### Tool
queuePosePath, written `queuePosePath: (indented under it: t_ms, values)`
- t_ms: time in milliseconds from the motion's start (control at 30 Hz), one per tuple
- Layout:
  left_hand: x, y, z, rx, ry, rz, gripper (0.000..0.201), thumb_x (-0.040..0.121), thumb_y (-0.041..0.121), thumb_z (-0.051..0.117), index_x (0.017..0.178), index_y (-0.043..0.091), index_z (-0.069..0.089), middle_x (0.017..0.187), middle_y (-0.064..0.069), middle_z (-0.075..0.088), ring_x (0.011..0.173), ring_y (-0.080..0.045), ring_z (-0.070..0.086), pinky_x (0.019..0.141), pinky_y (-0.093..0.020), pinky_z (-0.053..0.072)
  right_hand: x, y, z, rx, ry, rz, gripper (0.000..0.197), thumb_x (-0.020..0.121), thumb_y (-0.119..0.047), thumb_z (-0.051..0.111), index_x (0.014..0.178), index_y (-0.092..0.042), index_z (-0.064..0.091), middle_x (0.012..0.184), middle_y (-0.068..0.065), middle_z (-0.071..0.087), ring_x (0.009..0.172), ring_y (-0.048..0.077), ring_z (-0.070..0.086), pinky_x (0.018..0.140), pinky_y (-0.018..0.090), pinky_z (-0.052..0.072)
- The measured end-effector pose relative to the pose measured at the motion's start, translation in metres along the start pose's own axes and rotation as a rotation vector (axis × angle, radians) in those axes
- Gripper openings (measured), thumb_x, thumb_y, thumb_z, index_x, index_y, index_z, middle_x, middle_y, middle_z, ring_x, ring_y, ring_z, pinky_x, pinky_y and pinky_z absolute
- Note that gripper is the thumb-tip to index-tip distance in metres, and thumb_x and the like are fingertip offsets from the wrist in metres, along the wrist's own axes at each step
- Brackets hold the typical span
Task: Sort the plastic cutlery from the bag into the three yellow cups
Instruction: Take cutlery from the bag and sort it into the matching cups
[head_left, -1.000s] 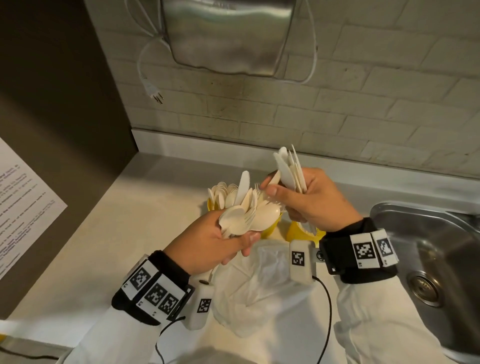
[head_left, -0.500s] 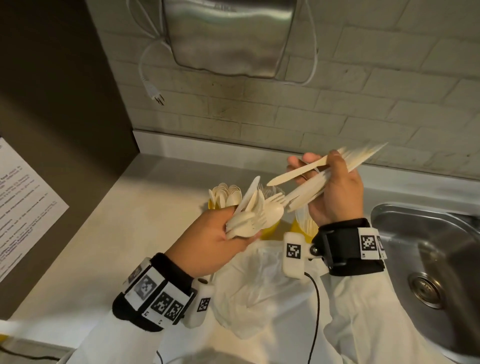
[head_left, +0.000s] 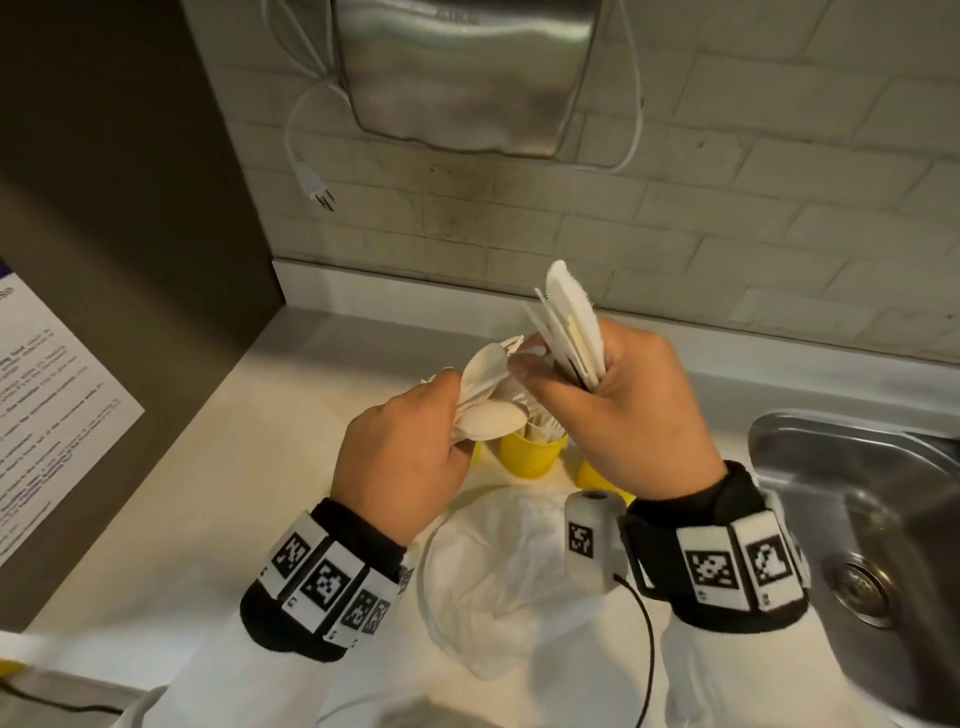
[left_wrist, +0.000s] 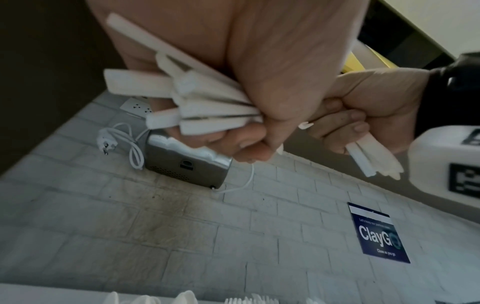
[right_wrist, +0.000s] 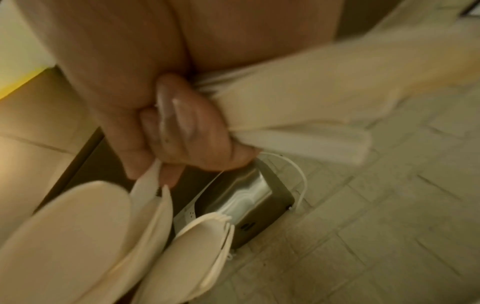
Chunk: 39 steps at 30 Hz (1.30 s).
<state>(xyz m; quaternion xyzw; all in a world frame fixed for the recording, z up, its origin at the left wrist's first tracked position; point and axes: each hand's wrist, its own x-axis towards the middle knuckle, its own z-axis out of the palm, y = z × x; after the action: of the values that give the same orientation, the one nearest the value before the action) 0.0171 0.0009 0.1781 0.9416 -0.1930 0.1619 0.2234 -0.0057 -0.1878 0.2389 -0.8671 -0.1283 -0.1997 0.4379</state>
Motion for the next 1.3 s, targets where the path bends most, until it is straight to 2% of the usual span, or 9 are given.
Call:
queuePosePath:
  t_ms: [167, 300, 533, 700, 833, 1000, 1133, 1233, 1300]
  values:
    - [-0.002, 0.001, -0.004, -0.035, 0.006, 0.01, 0.024, 0.086, 0.023, 0.072, 0.106, 0.016, 0.059, 0.077, -0.003, 0.066, 0.064, -0.033, 0.063, 0.053, -0.03, 0.035, 0.002, 0.008, -0.002, 0.168, 0.14, 0.049, 0.006, 0.094, -0.011, 0.07, 0.093, -0.016, 0.074, 0.079, -0.002, 0.072, 0.072, 0.012, 0.067, 0.068, 0.034, 0.057]
    - [-0.001, 0.002, -0.003, -0.023, 0.013, 0.012, 0.024, 0.088, 0.027, 0.072, 0.104, 0.018, 0.057, 0.076, 0.0, 0.064, 0.064, -0.032, 0.062, 0.053, -0.03, 0.035, 0.002, 0.005, 0.002, 0.224, 0.046, 0.072, 0.006, 0.095, -0.018, 0.072, 0.09, -0.016, 0.076, 0.075, -0.001, 0.072, 0.068, 0.014, 0.067, 0.065, 0.034, 0.057]
    - [0.0, 0.0, -0.005, -0.189, -0.013, -0.08, 0.033, 0.091, 0.029, 0.07, 0.12, 0.018, 0.06, 0.088, -0.004, 0.071, 0.078, -0.032, 0.066, 0.064, -0.044, 0.055, 0.009, 0.013, -0.002, 0.703, 0.313, 0.186, 0.015, 0.106, -0.014, 0.053, 0.098, -0.001, 0.055, 0.056, 0.004, 0.045, 0.042, 0.019, 0.038, 0.047, 0.029, 0.038]
    - [-0.003, 0.001, -0.004, -0.521, -0.057, -0.183, 0.023, 0.088, 0.042, 0.074, 0.094, 0.02, 0.068, 0.074, 0.003, 0.068, 0.07, -0.015, 0.064, 0.066, -0.036, 0.053, 0.013, 0.023, -0.015, 1.055, 0.528, 0.32, 0.014, 0.107, -0.01, 0.045, 0.099, -0.002, 0.053, 0.089, 0.018, 0.073, 0.067, 0.026, 0.064, 0.06, 0.035, 0.052]
    - [-0.002, 0.005, -0.009, -0.791, -0.141, -0.284, 0.033, 0.09, 0.046, 0.072, 0.075, 0.018, 0.066, 0.057, -0.006, 0.059, 0.054, -0.013, 0.057, 0.059, -0.03, 0.049, 0.012, 0.029, -0.022, 1.253, 0.655, 0.394, 0.005, 0.104, -0.007, 0.045, 0.1, -0.005, 0.048, 0.079, 0.012, 0.067, 0.094, 0.039, 0.075, 0.082, 0.05, 0.061]
    - [0.001, 0.003, -0.005, -1.154, -0.284, -0.347, 0.041, 0.097, 0.044, 0.06, 0.08, 0.006, 0.063, 0.066, -0.015, 0.064, 0.063, -0.026, 0.064, 0.062, -0.033, 0.053, 0.012, 0.028, -0.025, 1.182, 0.638, 0.29, 0.019, 0.107, -0.018, 0.046, 0.088, -0.019, 0.048, 0.066, 0.001, 0.041, 0.047, 0.016, 0.044, 0.054, 0.03, 0.048]
    - [0.007, 0.01, -0.002, -1.586, -0.459, -0.568, 0.029, 0.103, 0.033, 0.048, 0.093, 0.007, 0.057, 0.119, -0.022, 0.074, 0.112, -0.035, 0.072, 0.08, -0.037, 0.064, 0.009, 0.009, -0.012, 1.022, 0.504, 0.07, 0.011, 0.105, -0.015, 0.052, 0.095, -0.02, 0.054, 0.058, -0.001, 0.037, 0.043, 0.014, 0.036, 0.047, 0.026, 0.038]
    - [0.007, 0.007, 0.005, -1.762, -0.539, -0.669, 0.033, 0.1, 0.035, 0.054, 0.088, 0.004, 0.054, 0.127, -0.026, 0.069, 0.119, -0.037, 0.068, 0.098, -0.047, 0.058, 0.005, -0.007, 0.008, 0.793, 0.392, -0.068, 0.01, 0.1, -0.011, 0.059, 0.096, -0.02, 0.061, 0.059, -0.006, 0.05, 0.043, 0.015, 0.044, 0.046, 0.029, 0.042]
    - [0.007, 0.005, 0.01, -1.856, -0.527, -0.731, 0.039, 0.098, 0.035, 0.063, 0.099, -0.004, 0.062, 0.119, -0.027, 0.064, 0.112, -0.038, 0.068, 0.092, -0.048, 0.061, 0.002, -0.009, 0.027, 0.695, 0.312, -0.082, 0.011, 0.098, -0.011, 0.063, 0.093, -0.021, 0.063, 0.062, -0.006, 0.056, 0.044, 0.017, 0.049, 0.046, 0.033, 0.045]
